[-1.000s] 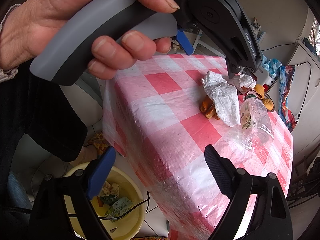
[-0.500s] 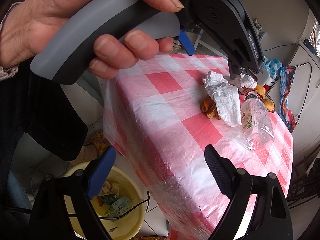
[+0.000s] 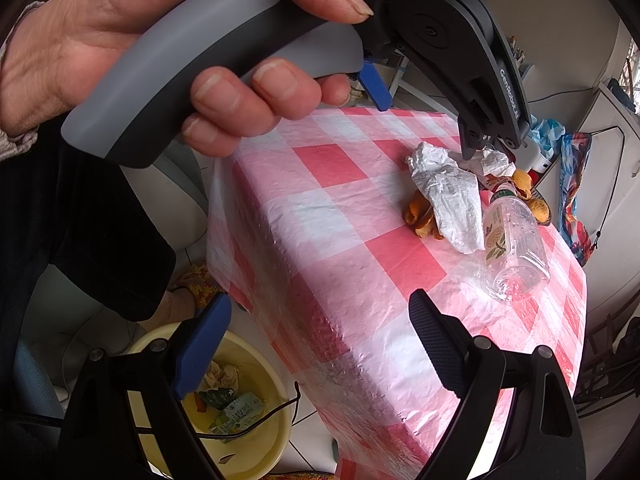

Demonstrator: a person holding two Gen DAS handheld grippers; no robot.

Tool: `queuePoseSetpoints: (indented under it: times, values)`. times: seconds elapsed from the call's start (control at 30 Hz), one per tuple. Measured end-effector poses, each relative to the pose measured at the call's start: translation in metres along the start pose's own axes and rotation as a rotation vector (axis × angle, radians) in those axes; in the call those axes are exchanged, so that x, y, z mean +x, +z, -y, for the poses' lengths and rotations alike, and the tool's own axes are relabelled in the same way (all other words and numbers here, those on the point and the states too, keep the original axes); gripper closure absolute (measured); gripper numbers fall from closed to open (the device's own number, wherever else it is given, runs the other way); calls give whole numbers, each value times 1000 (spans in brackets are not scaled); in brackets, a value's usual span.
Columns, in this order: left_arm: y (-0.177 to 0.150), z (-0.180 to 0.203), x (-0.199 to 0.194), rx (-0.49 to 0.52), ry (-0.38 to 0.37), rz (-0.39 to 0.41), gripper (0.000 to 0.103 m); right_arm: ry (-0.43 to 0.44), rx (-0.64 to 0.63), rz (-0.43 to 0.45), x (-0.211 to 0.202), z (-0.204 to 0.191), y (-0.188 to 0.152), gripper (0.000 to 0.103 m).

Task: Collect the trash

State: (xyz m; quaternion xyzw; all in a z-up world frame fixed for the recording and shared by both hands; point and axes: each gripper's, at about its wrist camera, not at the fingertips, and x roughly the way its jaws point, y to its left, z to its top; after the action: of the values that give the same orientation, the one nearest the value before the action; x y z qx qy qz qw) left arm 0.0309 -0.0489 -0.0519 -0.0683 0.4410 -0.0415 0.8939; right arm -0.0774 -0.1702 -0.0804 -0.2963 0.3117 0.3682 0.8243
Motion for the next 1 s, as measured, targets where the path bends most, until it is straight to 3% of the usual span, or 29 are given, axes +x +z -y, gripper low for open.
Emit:
queuePoseSetpoints:
  times: [0.4, 0.6, 0.73, 1.0]
  values:
    - [-1, -5, 0, -8, -4, -2, 20, -5, -2, 2, -1, -1, -2, 17]
    - [3, -41, -5, -38, 73, 8, 20, -18, 38, 1, -1, 10, -1, 17]
    - [8, -63, -5, -73, 87, -1, 20, -29, 59, 7, -2, 16, 1, 17]
    - [15, -76, 12, -44, 107, -60, 20, 3, 133, 11, -3, 30, 4, 17]
